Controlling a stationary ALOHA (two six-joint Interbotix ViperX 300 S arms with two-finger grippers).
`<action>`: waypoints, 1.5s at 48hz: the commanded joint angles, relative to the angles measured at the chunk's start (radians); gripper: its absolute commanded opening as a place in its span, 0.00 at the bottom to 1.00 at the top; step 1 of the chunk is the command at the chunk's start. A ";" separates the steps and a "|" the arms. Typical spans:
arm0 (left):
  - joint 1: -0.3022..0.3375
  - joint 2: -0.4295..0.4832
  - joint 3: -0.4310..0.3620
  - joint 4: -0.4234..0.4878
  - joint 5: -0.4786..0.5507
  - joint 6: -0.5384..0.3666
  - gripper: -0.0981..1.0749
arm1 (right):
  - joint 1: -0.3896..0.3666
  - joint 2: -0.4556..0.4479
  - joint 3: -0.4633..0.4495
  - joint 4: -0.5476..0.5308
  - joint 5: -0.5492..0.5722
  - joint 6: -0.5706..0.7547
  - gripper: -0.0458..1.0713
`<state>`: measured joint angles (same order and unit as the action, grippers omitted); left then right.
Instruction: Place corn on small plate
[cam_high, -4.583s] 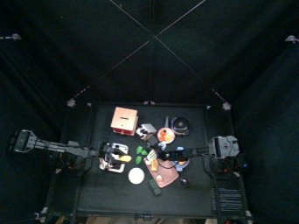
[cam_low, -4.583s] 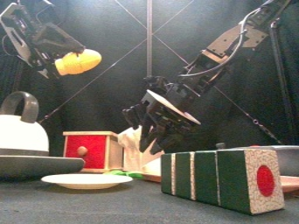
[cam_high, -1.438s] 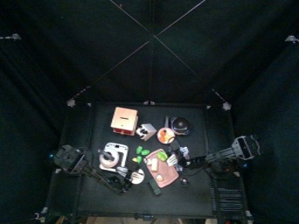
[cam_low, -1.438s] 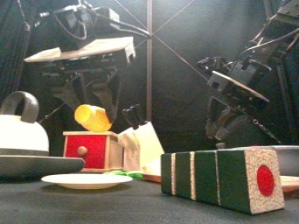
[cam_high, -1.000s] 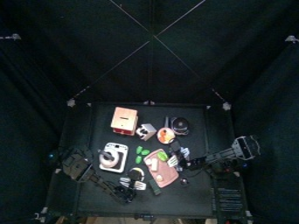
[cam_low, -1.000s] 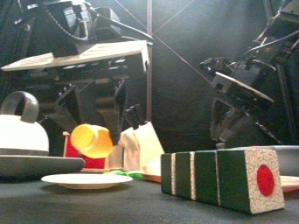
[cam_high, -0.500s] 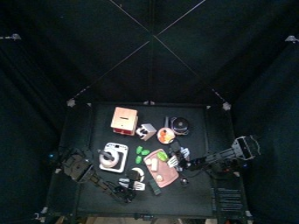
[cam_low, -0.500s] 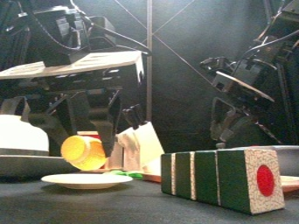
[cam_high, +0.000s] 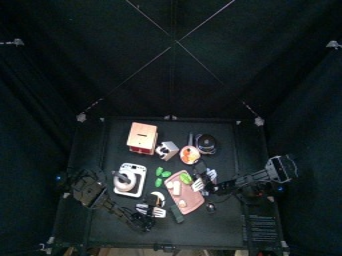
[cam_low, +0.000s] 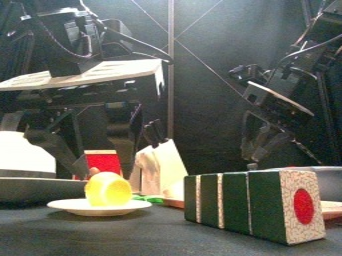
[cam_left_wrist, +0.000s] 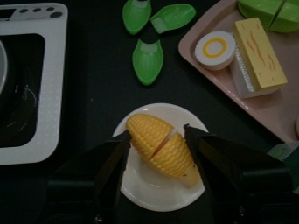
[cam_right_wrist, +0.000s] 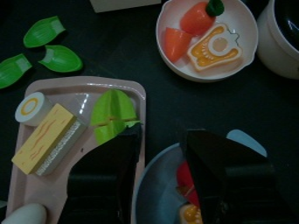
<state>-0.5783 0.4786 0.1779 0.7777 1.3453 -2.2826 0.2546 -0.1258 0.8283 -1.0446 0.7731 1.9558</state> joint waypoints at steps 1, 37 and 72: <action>0.003 -0.032 -0.002 0.008 0.002 -0.002 0.83 | 0.002 -0.021 -0.012 -0.002 0.003 -0.003 0.72; 0.018 -0.048 0.018 0.084 -0.051 -0.003 0.83 | 0.002 -0.021 -0.012 -0.002 0.005 -0.003 0.72; 0.025 -0.094 0.040 0.084 -0.029 0.018 0.83 | 0.002 -0.021 -0.009 0.009 0.009 -0.005 0.72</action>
<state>-0.5568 0.4357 0.2240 0.8560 1.3070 -2.2672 0.2546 -0.1273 0.8283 -1.0354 0.7777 1.9512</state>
